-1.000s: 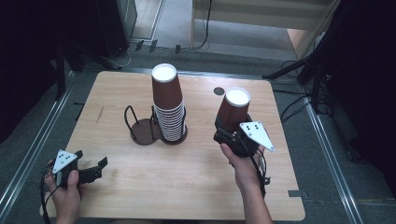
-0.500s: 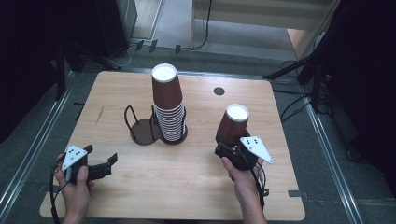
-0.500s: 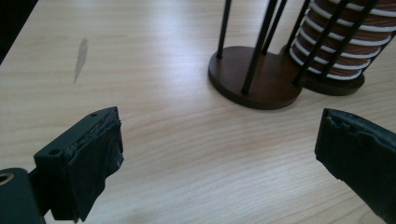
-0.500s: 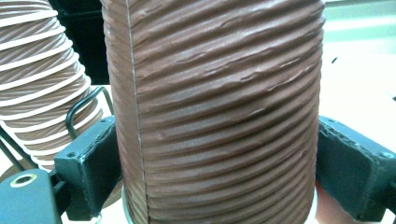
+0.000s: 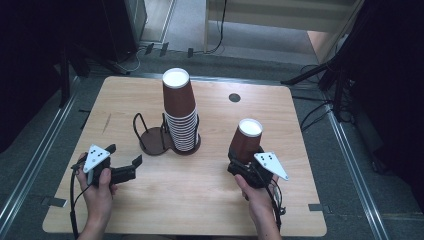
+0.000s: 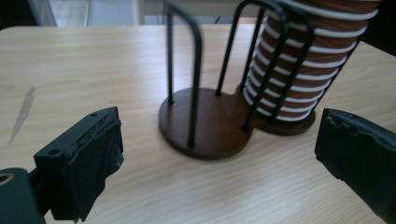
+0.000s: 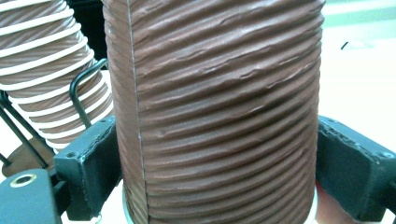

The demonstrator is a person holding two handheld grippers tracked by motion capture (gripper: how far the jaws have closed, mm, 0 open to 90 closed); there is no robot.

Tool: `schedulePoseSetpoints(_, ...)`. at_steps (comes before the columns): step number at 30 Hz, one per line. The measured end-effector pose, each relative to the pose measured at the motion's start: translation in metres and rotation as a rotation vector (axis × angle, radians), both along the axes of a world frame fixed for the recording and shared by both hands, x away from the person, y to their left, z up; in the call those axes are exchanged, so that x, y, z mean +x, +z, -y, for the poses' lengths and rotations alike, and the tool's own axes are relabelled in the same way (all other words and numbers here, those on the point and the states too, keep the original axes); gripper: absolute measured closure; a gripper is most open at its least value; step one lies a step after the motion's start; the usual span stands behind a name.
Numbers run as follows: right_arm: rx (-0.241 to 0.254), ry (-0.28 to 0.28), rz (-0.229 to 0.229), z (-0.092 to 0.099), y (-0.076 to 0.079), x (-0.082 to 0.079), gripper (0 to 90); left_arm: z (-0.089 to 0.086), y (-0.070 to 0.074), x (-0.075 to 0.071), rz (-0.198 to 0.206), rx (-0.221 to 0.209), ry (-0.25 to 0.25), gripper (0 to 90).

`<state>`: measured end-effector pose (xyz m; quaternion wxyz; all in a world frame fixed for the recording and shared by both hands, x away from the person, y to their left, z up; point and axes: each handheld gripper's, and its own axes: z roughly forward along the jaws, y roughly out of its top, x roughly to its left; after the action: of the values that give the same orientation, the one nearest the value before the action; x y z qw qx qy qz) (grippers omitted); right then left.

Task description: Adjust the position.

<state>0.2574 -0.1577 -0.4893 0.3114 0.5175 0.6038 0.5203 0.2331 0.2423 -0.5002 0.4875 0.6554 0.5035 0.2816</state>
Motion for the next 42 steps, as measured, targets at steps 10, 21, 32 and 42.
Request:
schedulePoseSetpoints(10,-0.051,0.014,-0.001,-0.005,-0.009,-0.003,9.1,0.023,0.005,0.005,-0.014,-0.006,-0.154,1.5)
schedulePoseSetpoints(21,-0.178,0.039,0.027,-0.021,-0.023,-0.013,9.1,0.052,0.021,-0.002,-0.016,0.018,-0.313,1.5)
schedulePoseSetpoints(32,-0.273,0.102,0.106,-0.043,-0.037,-0.017,9.5,0.065,0.018,-0.004,-0.036,-0.003,-0.397,1.5)
schedulePoseSetpoints(42,-0.366,0.171,0.173,-0.061,-0.049,-0.024,9.7,0.067,0.019,-0.006,-0.042,-0.024,-0.439,1.5)
